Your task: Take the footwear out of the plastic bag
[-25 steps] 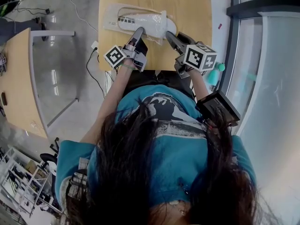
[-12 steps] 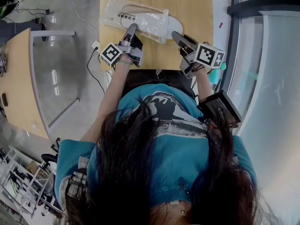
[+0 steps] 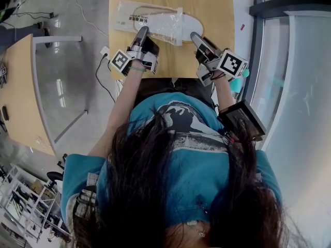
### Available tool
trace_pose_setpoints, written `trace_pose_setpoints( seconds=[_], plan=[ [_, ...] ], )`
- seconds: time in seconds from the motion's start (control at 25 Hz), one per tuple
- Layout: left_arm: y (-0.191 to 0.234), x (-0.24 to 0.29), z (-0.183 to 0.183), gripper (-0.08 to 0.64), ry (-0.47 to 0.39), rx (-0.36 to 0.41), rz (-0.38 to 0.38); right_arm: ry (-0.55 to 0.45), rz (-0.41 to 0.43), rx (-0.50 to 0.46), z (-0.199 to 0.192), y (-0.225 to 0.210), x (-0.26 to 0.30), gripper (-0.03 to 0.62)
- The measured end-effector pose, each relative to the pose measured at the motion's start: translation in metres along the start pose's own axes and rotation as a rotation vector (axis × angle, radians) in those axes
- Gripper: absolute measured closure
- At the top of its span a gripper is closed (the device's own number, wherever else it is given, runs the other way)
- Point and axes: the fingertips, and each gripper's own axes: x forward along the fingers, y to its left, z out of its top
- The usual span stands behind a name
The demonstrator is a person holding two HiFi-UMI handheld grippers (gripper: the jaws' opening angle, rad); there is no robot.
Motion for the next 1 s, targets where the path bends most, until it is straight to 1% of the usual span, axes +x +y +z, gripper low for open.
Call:
trace_pose_setpoints(
  seconds=[0.04,0.08,0.16,0.2,0.24,0.36,0.4,0.48,0.6,0.72,0.84,1.0],
  plan=[
    [0.002,-0.001,-0.001,0.515,-0.018,-0.051,-0.009,-0.028,0.019,0.007,0.003,0.002,0.001,0.483],
    [0.003,-0.002,-0.003,0.518,-0.035,-0.101,-0.017,-0.046,0.017,0.022,0.004,-0.001,0.001,0.476],
    [0.003,-0.002,-0.007,0.523,-0.050,-0.170,-0.030,-0.051,-0.042,0.077,-0.003,-0.013,0.001,0.459],
    [0.001,-0.002,-0.010,0.525,-0.044,-0.187,-0.034,-0.043,-0.071,0.100,-0.007,-0.017,0.002,0.448],
    [0.000,-0.001,-0.013,0.526,-0.036,-0.197,-0.035,-0.036,-0.080,0.115,-0.011,-0.018,0.004,0.448],
    [-0.001,0.000,-0.014,0.526,-0.040,-0.219,-0.031,-0.034,-0.035,0.147,-0.010,-0.012,0.010,0.449],
    [-0.001,0.000,-0.013,0.526,-0.038,-0.208,-0.026,-0.025,-0.029,0.156,-0.010,-0.012,0.011,0.461],
    [0.000,0.000,-0.012,0.522,-0.012,-0.151,-0.012,0.002,-0.049,0.176,-0.013,-0.016,0.012,0.489],
    [0.001,0.001,-0.011,0.514,0.044,-0.044,0.020,0.027,-0.074,0.181,-0.014,-0.020,0.012,0.495],
    [0.000,0.004,-0.010,0.509,0.081,0.029,0.050,0.047,-0.078,0.195,-0.015,-0.025,0.009,0.497],
    [0.005,0.008,-0.006,0.503,0.090,0.068,0.080,0.069,-0.087,0.194,-0.013,-0.030,0.005,0.497],
    [0.017,0.012,0.006,0.502,0.058,0.069,0.109,0.105,-0.118,0.170,-0.008,-0.038,-0.003,0.497]
  ],
)
